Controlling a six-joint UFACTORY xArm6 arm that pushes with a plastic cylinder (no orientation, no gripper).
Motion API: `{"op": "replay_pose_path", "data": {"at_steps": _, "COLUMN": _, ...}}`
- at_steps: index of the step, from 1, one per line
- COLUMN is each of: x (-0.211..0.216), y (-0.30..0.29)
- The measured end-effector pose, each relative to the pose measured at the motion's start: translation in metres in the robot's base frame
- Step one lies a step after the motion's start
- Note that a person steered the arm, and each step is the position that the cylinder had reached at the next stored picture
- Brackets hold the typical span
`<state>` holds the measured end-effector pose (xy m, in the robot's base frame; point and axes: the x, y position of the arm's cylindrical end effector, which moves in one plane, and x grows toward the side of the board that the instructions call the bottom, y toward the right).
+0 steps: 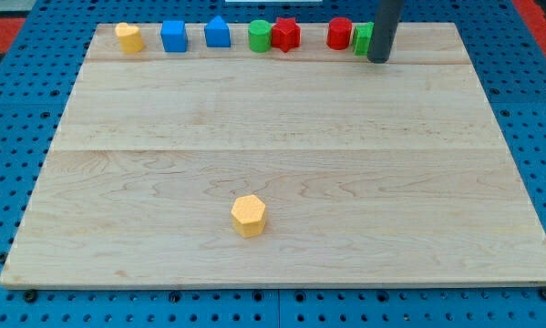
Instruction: Place the yellow hexagon in between the red blocks
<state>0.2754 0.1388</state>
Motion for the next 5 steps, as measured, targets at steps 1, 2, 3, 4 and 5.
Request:
{"op": "replay_pose_path", "data": {"at_steps": 1, "x": -0.021, "y": -0.011}}
{"op": "replay_pose_path", "data": {"at_steps": 2, "x": -0.032, "y": -0.002}}
{"op": "replay_pose_path", "data": {"at_steps": 3, "x": -0.015, "y": 0.001}}
{"op": "replay_pose_path", "data": {"at_steps": 4, "x": 0.096, "y": 0.003}}
{"op": "replay_pose_path", "data": {"at_steps": 5, "x": 0.231, "y": -0.024}}
